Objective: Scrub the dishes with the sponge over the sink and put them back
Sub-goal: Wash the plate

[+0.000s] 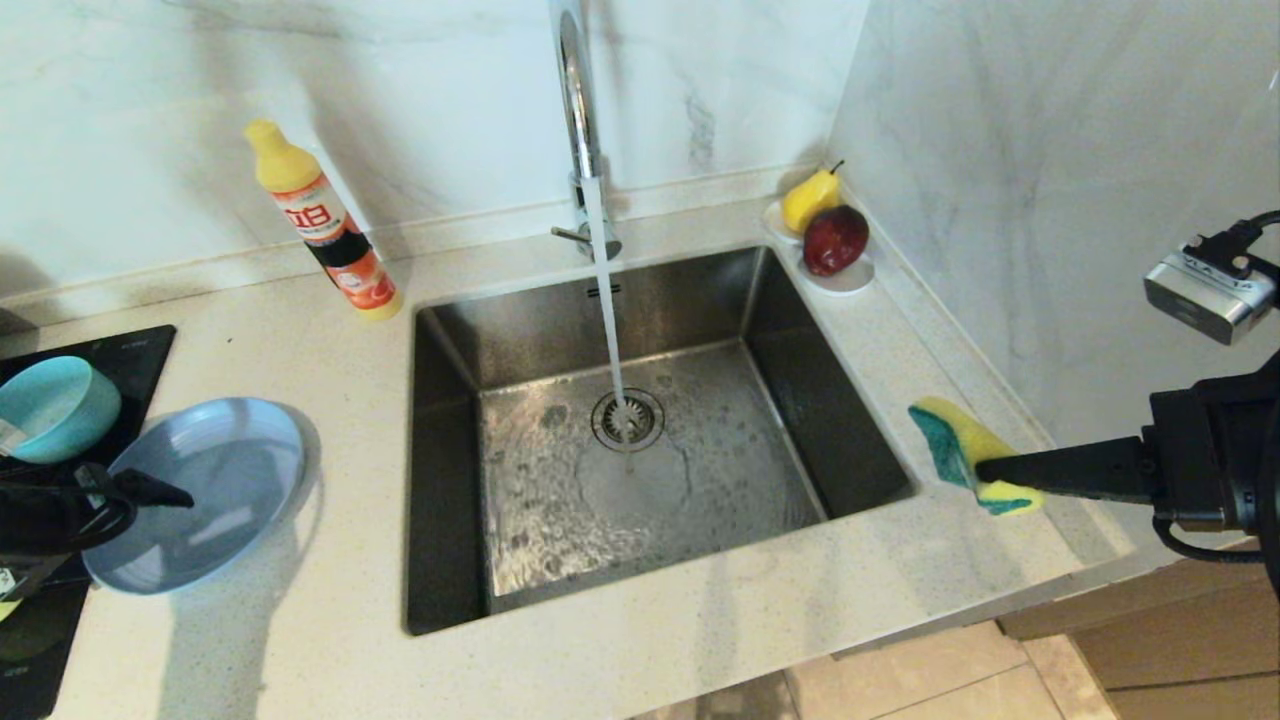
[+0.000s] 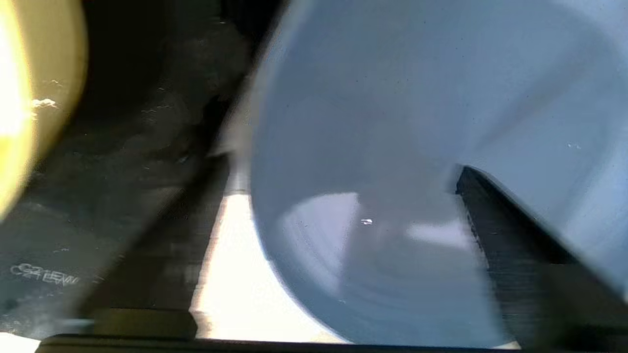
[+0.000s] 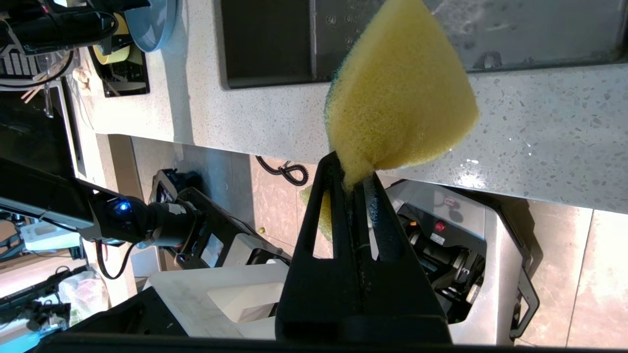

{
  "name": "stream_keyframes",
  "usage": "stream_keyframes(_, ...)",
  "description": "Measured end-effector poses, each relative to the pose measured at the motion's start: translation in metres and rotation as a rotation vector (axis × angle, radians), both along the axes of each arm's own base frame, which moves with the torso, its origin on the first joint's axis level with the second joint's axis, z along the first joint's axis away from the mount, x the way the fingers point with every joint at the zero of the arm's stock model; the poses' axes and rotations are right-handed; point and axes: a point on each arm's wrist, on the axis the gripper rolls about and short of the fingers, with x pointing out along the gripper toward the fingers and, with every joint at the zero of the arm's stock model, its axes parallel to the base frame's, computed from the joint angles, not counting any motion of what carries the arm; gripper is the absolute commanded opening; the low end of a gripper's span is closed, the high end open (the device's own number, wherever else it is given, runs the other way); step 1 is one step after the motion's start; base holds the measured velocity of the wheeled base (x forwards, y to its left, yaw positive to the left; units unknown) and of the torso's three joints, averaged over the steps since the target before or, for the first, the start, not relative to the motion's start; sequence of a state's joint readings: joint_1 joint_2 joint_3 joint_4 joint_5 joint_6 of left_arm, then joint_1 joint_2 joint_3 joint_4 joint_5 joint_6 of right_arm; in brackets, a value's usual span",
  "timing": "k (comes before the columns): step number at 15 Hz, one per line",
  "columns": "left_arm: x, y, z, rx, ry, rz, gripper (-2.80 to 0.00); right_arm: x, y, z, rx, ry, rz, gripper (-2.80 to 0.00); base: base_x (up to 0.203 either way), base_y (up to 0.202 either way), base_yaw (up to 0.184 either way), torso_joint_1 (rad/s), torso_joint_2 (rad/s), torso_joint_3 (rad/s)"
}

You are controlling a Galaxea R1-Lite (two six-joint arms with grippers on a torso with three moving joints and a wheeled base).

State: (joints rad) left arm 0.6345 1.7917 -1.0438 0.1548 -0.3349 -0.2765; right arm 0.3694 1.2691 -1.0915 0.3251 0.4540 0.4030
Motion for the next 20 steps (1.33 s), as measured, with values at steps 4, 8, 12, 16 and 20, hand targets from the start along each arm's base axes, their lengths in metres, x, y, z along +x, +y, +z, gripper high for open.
stream_keyframes(4, 0.000, 0.000, -0.001, -0.005, 0.004, 0.001, -2.80, -0.001, 0.000, 0.000, 0.001, -0.003, 0.000, -2.80, 0.000, 0.000, 0.000, 0.000, 0.00, 0.000)
stream_keyframes(8, 0.001, 0.001, 0.001, -0.004, -0.002, 0.005, -2.80, -0.001, -0.001, 0.003, 0.001, -0.012, 0.002, -2.80, 0.000, 0.000, 0.000, 0.000, 0.00, 0.000)
stream_keyframes(12, 0.000, 0.000, 0.010, -0.025, -0.034, 0.045, -2.80, -0.002, -0.002, 0.003, -0.001, -0.010, -0.003, -2.80, 0.000, 0.000, 0.000, 0.000, 0.00, 0.000)
stream_keyframes(16, -0.007, -0.007, 0.029, -0.065, -0.108, 0.047, -2.80, -0.005, -0.003, 0.003, 0.000, -0.012, -0.003, -2.80, 0.000, 0.000, 0.000, 0.000, 0.00, 0.000)
stream_keyframes(20, -0.019, -0.024, 0.068, -0.145, -0.256, 0.028, -2.80, -0.008, -0.004, -0.002, -0.004, 0.001, -0.003, -2.80, 0.000, 0.000, 0.000, 0.000, 0.00, 0.000)
